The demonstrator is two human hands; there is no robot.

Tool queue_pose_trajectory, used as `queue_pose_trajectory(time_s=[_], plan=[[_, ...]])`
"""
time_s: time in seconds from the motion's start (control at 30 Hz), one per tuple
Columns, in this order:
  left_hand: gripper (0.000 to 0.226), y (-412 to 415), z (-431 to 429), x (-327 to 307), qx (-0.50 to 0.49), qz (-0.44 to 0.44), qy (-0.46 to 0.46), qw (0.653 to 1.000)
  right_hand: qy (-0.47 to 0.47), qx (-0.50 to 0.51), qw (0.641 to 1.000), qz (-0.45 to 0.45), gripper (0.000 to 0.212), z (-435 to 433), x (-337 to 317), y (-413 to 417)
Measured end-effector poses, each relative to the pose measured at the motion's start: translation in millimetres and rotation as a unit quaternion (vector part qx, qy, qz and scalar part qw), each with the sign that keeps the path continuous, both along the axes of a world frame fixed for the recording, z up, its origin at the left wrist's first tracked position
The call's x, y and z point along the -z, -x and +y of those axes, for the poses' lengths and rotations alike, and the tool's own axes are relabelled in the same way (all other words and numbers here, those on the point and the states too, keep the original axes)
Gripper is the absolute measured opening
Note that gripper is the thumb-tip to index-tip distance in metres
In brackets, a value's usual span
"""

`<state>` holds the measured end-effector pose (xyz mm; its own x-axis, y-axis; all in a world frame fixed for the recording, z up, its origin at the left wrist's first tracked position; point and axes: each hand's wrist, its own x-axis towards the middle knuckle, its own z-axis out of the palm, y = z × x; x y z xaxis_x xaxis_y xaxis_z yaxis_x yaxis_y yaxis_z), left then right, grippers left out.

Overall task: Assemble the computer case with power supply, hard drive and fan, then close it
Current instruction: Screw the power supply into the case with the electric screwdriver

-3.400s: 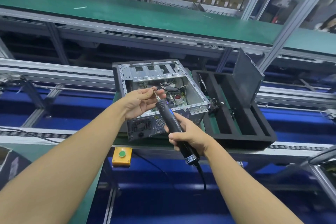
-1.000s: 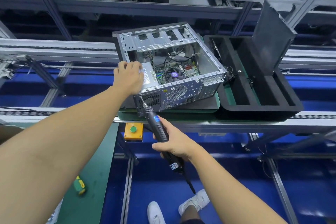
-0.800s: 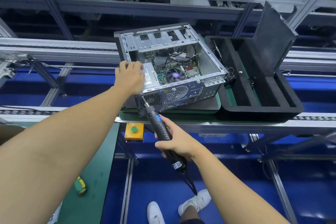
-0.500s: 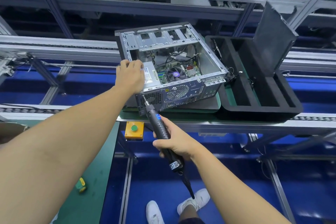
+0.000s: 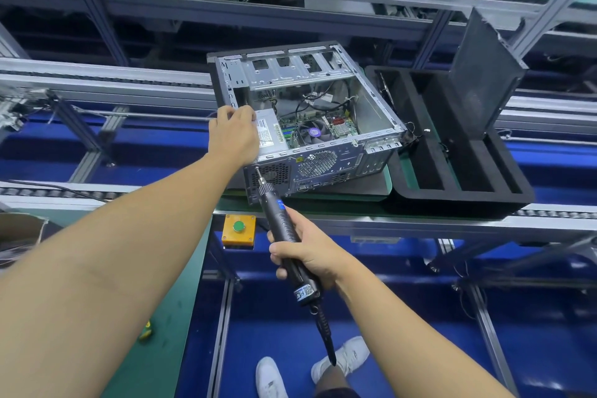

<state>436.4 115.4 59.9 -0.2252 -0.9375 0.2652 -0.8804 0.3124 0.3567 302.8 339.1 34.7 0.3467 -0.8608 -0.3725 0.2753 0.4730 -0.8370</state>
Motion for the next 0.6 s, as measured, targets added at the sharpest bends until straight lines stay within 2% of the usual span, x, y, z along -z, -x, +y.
queue_pose_trajectory(time_s=[0.23,0.6], plan=[[0.023,0.7,3.0,-1.1,-0.008,0.021,-0.003,1.0,0.005,0.004,1.0,-0.004,0.06,-0.6,-5.2,-1.6],[0.02,-0.2,1.8,0.4,-0.014,0.036,-0.015,0.999,0.003,0.006,1.0,-0.019,0.064,-0.6,-3.0,-2.9]])
